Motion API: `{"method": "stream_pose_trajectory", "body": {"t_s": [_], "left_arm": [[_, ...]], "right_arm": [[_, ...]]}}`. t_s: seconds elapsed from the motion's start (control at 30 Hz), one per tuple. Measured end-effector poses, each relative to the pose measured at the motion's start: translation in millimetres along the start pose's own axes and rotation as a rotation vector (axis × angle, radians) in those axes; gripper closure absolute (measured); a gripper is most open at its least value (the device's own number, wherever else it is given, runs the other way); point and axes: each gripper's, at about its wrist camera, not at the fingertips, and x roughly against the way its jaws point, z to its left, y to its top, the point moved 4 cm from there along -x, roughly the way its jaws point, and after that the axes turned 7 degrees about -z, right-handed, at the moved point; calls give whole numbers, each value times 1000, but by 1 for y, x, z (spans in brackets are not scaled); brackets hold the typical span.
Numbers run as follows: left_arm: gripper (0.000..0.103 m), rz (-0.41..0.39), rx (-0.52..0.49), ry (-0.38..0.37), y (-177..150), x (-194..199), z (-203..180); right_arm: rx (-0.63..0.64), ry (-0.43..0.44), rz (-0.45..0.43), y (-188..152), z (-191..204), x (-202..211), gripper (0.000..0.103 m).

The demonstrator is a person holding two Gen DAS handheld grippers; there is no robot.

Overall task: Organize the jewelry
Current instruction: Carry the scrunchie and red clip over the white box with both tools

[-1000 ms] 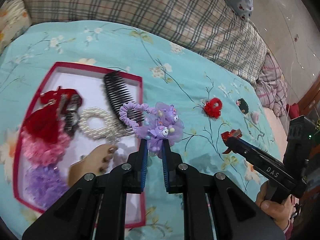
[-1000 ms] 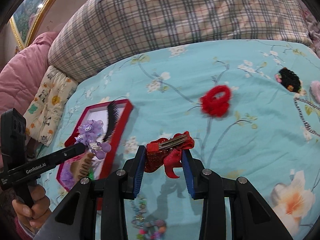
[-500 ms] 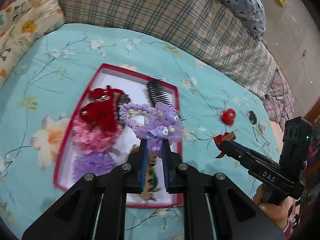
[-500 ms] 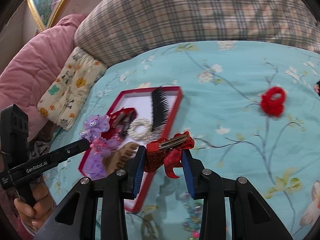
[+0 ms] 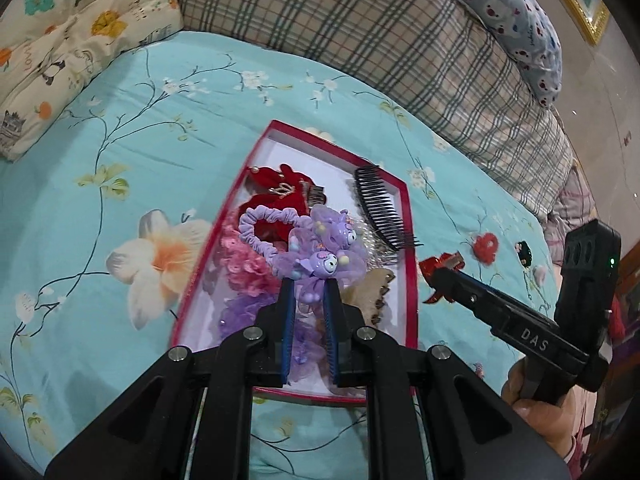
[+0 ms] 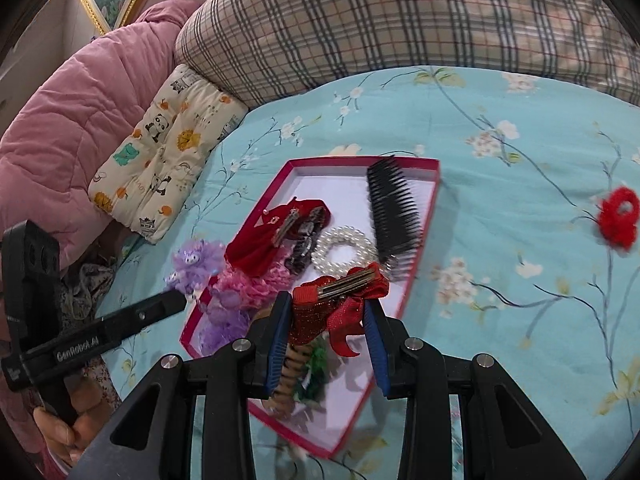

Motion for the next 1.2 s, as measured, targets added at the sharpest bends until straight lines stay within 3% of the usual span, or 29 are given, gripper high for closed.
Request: {"method": "stream_pose_trajectory", "body": {"t_s": [0.43, 0.7, 1.2], "left_arm": [[91, 49, 44, 17, -6, -15, 31], [91, 74, 49, 44, -8, -28, 39], [91, 116, -2, 111, -10, -44, 32]], "right_arm": [[102, 54, 71, 18, 46, -70, 67], [102, 4, 108, 21, 34, -98, 67], [88, -48, 147, 19, 11, -112, 66]]}}
